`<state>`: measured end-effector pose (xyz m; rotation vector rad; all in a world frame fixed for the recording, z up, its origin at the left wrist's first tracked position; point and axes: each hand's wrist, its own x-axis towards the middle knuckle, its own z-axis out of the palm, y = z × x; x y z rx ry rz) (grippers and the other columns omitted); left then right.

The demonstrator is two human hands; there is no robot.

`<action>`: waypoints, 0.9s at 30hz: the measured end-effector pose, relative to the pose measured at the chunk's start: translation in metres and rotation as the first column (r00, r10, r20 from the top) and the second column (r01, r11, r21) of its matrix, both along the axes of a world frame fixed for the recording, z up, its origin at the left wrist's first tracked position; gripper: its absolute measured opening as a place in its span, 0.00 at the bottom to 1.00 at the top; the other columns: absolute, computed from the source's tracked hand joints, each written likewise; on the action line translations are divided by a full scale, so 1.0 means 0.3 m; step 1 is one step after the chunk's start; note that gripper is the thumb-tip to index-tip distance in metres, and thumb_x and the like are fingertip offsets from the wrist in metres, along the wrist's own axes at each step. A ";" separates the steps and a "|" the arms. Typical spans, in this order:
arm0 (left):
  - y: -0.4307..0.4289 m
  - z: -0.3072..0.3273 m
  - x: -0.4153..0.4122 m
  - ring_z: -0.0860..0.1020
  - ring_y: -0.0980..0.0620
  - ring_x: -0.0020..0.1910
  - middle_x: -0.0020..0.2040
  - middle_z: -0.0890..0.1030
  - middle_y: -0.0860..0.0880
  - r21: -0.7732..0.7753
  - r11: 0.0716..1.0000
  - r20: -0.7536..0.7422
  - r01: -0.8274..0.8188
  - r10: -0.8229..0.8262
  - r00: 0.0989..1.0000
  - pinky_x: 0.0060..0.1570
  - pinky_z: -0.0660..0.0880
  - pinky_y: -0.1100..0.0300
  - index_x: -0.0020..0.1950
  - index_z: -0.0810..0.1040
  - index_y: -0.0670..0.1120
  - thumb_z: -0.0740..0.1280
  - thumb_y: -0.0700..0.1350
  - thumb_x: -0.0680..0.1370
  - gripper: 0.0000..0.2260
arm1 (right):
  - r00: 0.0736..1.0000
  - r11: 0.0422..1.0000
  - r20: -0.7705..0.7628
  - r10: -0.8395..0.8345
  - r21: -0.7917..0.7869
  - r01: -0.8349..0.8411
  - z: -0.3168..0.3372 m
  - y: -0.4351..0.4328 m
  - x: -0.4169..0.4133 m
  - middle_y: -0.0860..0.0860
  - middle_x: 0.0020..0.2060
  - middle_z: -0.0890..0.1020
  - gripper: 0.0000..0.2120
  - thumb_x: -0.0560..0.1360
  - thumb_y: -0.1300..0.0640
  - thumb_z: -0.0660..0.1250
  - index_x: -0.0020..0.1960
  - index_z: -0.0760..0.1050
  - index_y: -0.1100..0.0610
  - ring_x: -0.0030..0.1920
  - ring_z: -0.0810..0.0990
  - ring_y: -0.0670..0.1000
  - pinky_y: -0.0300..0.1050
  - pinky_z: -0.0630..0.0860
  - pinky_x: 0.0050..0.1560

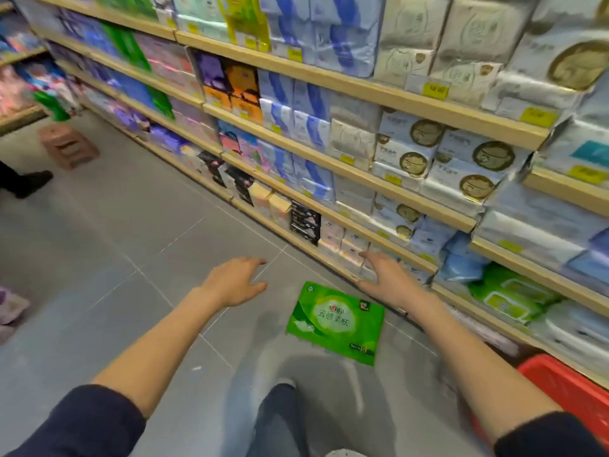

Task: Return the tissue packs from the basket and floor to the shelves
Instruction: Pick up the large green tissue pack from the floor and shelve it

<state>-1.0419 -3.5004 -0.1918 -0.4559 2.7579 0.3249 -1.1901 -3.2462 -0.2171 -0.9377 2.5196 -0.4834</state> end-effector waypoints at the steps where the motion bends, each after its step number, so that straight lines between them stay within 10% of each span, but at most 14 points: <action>1: -0.038 -0.015 -0.056 0.68 0.46 0.68 0.71 0.68 0.47 0.012 0.999 0.015 0.044 -0.045 0.999 0.63 0.68 0.53 0.72 0.62 0.49 0.61 0.54 0.77 0.25 | 0.998 0.998 0.013 -0.058 -0.003 0.059 -0.017 -0.014 -0.015 0.58 0.68 0.68 0.32 0.71 0.51 0.67 0.71 0.60 0.57 0.67 0.69 0.57 0.51 0.68 0.64; 17: -0.322 -0.402 -0.554 0.71 0.44 0.65 0.69 0.69 0.44 0.174 0.919 0.228 0.353 -0.386 0.894 0.62 0.70 0.49 0.73 0.59 0.50 0.62 0.55 0.76 0.27 | 0.840 0.865 0.209 -0.501 0.114 0.488 -0.301 -0.033 -0.084 0.62 0.62 0.74 0.30 0.69 0.55 0.70 0.68 0.65 0.60 0.62 0.73 0.61 0.55 0.70 0.60; 27: -0.324 -1.146 -0.715 0.72 0.44 0.63 0.68 0.68 0.45 0.230 0.925 0.339 0.303 -0.368 0.866 0.57 0.70 0.54 0.75 0.49 0.58 0.60 0.55 0.77 0.30 | 0.815 0.860 0.278 -0.508 0.218 0.461 -1.035 0.024 -0.317 0.58 0.68 0.68 0.34 0.70 0.53 0.69 0.71 0.60 0.58 0.67 0.68 0.57 0.44 0.65 0.62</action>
